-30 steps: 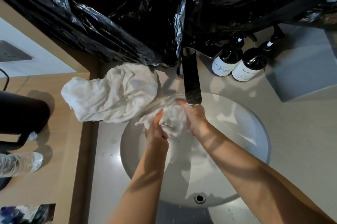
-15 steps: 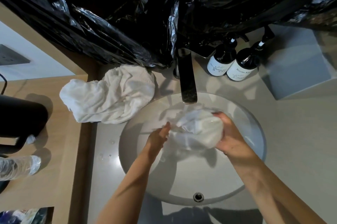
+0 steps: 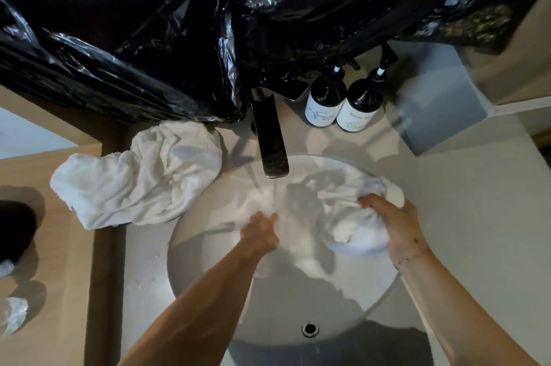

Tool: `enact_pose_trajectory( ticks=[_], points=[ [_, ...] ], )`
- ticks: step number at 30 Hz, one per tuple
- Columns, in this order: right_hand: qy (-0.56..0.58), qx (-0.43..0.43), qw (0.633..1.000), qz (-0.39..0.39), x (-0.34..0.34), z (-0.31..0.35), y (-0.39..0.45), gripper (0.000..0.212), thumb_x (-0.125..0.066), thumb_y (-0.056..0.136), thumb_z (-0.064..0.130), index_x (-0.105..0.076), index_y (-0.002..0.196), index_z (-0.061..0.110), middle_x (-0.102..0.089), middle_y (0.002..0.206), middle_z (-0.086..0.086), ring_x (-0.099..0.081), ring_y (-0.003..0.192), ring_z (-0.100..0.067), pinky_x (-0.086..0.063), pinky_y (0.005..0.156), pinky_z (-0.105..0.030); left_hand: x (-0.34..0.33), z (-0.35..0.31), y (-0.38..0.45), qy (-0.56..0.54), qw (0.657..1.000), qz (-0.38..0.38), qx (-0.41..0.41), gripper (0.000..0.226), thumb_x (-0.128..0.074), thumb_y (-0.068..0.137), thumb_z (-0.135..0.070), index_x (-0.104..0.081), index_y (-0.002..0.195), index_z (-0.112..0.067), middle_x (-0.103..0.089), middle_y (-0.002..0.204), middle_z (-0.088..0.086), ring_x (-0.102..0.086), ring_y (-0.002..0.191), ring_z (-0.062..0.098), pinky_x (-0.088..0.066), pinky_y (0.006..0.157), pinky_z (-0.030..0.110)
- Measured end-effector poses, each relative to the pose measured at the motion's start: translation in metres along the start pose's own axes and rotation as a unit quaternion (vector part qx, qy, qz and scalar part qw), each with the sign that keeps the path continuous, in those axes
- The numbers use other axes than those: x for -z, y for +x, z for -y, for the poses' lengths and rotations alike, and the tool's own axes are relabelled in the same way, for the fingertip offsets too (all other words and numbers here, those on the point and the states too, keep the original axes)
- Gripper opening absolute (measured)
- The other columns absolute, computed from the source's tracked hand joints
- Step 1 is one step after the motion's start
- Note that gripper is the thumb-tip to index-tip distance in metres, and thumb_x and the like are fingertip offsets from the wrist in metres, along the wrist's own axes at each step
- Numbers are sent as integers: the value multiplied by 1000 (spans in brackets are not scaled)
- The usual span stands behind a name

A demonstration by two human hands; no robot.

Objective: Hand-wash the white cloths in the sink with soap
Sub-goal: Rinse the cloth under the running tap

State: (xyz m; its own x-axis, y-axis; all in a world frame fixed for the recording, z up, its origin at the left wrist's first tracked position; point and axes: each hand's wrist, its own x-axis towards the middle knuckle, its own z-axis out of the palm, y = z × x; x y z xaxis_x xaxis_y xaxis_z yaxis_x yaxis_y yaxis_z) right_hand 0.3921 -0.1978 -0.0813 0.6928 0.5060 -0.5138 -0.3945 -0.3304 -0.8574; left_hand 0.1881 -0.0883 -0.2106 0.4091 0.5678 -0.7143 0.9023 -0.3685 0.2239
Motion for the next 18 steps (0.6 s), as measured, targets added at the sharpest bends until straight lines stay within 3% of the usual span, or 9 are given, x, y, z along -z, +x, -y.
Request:
enact_pose_trajectory(
  ticks=[8, 12, 15, 18],
  points=[
    [-1, -30, 999, -11, -5, -1, 0, 18, -69, 78, -4, -72, 89, 10, -70, 84, -6, -66, 75, -21, -53, 74, -32, 19, -6, 18, -60, 996, 59, 37, 55, -45, 91, -20, -38, 144, -28, -41, 140, 11, -43, 130, 30, -42, 105, 39],
    [-6, -17, 1000, -9, -7, 3, 0, 19, -68, 78, -5, -71, 88, 11, -69, 84, -5, -66, 77, -20, -51, 78, -33, 31, 1, 10, -191, 980, -33, 39, 41, -49, 92, -17, -55, 132, -24, -55, 135, 7, -54, 121, 26, -45, 101, 34],
    [-22, -7, 1000, 6, -8, 10, -3, 20, -69, 77, -4, -71, 87, 14, -70, 82, 0, -66, 76, -16, -50, 73, -28, 46, 6, -1, -255, 962, -84, 52, 34, -49, 94, -15, -63, 125, -18, -62, 123, 5, -58, 114, 25, -45, 95, 31],
    [-33, 3, 999, 23, -12, 15, -7, 22, -70, 76, -4, -71, 87, 14, -70, 82, 1, -66, 74, -14, -51, 72, -27, 63, -4, -11, -403, 910, -86, 40, 26, -52, 96, -20, -67, 115, -10, -63, 103, 1, -57, 94, 18, -47, 87, 31]
  ],
)
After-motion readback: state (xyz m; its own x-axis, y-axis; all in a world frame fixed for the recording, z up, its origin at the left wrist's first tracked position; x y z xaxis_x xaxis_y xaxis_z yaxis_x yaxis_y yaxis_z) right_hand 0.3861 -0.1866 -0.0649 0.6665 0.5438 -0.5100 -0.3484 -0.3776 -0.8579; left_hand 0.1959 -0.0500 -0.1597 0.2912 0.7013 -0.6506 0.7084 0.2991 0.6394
